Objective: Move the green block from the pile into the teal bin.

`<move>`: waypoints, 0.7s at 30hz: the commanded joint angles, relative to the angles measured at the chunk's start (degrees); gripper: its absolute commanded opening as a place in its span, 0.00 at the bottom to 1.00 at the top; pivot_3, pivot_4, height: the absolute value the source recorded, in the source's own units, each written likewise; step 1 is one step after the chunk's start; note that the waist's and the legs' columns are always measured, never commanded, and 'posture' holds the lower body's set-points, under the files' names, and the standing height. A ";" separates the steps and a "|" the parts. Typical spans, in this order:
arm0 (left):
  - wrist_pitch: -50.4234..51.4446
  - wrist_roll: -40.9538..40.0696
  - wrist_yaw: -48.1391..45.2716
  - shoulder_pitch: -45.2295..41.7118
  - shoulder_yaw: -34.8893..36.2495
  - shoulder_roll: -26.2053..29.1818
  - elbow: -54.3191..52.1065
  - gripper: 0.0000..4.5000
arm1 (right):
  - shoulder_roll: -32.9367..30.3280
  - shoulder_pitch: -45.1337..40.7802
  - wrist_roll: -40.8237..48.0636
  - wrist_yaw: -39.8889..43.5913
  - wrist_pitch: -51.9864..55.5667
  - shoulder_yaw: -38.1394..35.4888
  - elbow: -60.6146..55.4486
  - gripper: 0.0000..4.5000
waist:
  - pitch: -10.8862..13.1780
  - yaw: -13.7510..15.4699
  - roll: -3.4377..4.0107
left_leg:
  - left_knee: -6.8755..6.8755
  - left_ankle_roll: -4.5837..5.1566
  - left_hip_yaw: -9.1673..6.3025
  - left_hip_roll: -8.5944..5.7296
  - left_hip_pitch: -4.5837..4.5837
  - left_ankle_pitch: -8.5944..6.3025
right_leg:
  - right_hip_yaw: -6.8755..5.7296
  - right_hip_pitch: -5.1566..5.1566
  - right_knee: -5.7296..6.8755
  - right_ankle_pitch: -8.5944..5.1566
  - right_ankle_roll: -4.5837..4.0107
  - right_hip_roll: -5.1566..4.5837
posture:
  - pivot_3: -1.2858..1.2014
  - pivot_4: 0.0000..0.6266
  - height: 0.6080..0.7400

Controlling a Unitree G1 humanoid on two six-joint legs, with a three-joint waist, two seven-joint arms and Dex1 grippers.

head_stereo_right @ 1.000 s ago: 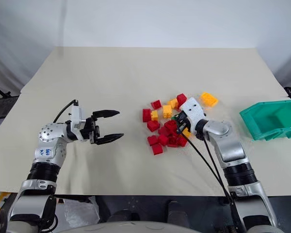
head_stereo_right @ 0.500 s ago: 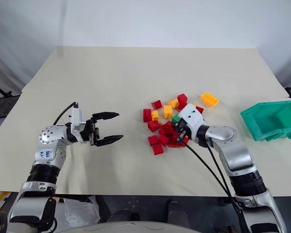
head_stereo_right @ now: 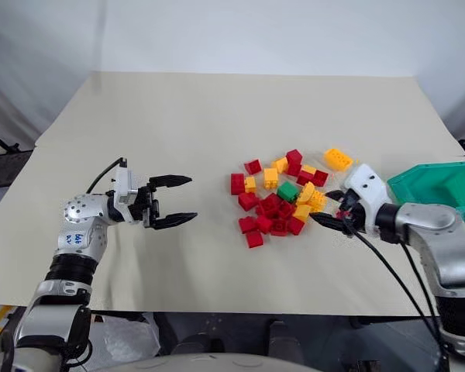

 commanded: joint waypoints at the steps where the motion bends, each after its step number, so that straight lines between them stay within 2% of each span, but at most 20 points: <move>1: -1.54 0.17 -0.88 -1.06 1.02 1.09 1.30 1.00 | -2.95 2.84 3.05 2.96 -1.14 -6.78 -2.82 1.00 | 0.00 0.03 0.00 | 0.00 0.02 0.00 0.00 0.00 -0.01 | 0.00 0.00 -0.01 0.00 0.00 0.00 | 0.52 0.24 1.00; 3: -1.82 0.11 -1.15 -1.23 1.18 1.29 1.77 1.00 | -4.62 5.77 3.63 4.54 -1.41 -10.14 -3.36 1.00 | 0.00 0.03 0.00 | 0.00 0.05 0.03 -0.01 0.00 -0.03 | 0.01 0.01 -0.04 0.01 0.02 -0.01 | 0.52 0.24 1.00; 7: -2.39 0.16 -1.12 -1.22 1.75 1.89 2.63 1.00 | -9.36 14.71 4.41 9.69 -0.47 -23.17 -4.93 1.00 | 0.02 1.11 0.03 | 0.01 0.09 0.07 -0.03 -0.03 -0.07 | 0.02 0.00 -0.10 0.03 0.05 -0.01 | 0.52 0.24 1.00; 12: -2.69 0.02 -1.62 -0.81 2.08 2.20 2.86 1.00 | -10.44 19.18 5.95 11.26 1.21 -27.31 -7.35 1.00 | 0.00 1.25 0.00 | 0.10 0.16 0.14 -0.04 0.01 -0.10 | 0.07 0.05 -0.13 0.08 0.14 -0.03 | 0.52 0.24 1.00; 16: -2.91 0.20 -1.00 -1.04 2.20 1.92 3.00 1.00 | -8.65 13.58 8.94 5.12 4.66 -20.31 -10.70 1.00 | 0.01 0.95 0.01 | 0.13 0.13 0.19 0.00 0.08 -0.09 | 0.10 0.05 -0.08 0.11 0.14 -0.16 | 0.52 0.24 1.00; 21: -3.03 0.53 -0.40 -1.42 1.98 1.05 2.77 1.00 | -3.97 -1.31 8.02 -2.19 9.92 -2.07 -10.54 1.00 | 0.01 0.05 0.01 | 0.16 0.01 0.18 0.09 0.10 -0.06 | 0.08 0.02 -0.07 0.16 0.06 -0.29 | 0.52 0.24 1.00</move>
